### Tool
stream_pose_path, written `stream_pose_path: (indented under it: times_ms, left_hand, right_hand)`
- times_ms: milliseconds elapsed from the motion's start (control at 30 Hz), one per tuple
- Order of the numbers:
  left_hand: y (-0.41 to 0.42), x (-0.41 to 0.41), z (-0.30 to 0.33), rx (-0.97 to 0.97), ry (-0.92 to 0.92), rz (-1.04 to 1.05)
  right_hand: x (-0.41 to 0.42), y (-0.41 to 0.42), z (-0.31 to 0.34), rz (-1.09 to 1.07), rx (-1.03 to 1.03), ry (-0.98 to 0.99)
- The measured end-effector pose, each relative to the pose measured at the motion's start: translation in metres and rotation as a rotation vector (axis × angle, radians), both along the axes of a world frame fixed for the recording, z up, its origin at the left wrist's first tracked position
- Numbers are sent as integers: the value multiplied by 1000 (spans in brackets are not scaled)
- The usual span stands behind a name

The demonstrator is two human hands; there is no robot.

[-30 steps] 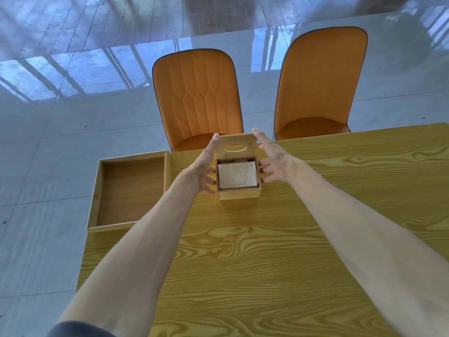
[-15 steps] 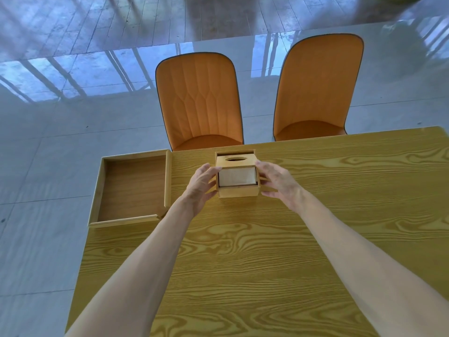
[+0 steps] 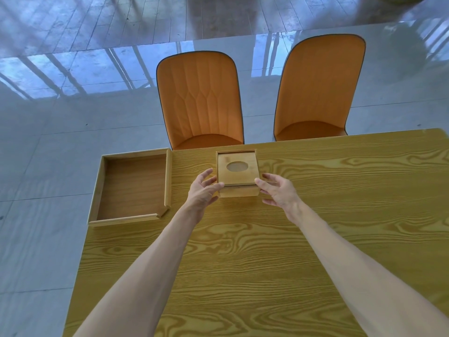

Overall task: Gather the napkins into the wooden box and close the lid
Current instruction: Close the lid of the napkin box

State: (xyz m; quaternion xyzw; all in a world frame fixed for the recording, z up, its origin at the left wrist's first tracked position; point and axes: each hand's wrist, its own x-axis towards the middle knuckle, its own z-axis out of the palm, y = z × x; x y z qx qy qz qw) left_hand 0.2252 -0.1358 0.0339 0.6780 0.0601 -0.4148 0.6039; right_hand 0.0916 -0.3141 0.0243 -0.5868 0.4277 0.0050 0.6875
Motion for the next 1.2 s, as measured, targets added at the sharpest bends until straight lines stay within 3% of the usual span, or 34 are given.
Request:
stream_pose_path:
  times_ms: [500, 567, 733, 800, 1000, 1200]
  left_hand:
    - [-7, 2, -9, 118, -179, -41]
    - [-7, 3, -9, 131, -193, -51]
    - [-6, 3, -11, 144, -217, -72]
    - [-6, 3, -12, 152, -221, -67]
    - [-5, 3, -18, 162, -219, -58]
    - [-3, 5, -21, 154, -211, -60]
  right_hand:
    - [6, -1, -17, 45, -241, 18]
    - [7, -2, -17, 91, -369, 45]
    - [28, 1, -4, 272, -1076, 56]
    - [40, 3, 5, 422, -1247, 69]
    - [79, 7, 21, 817, -1449, 108]
    - [98, 10, 19, 932, -1507, 198]
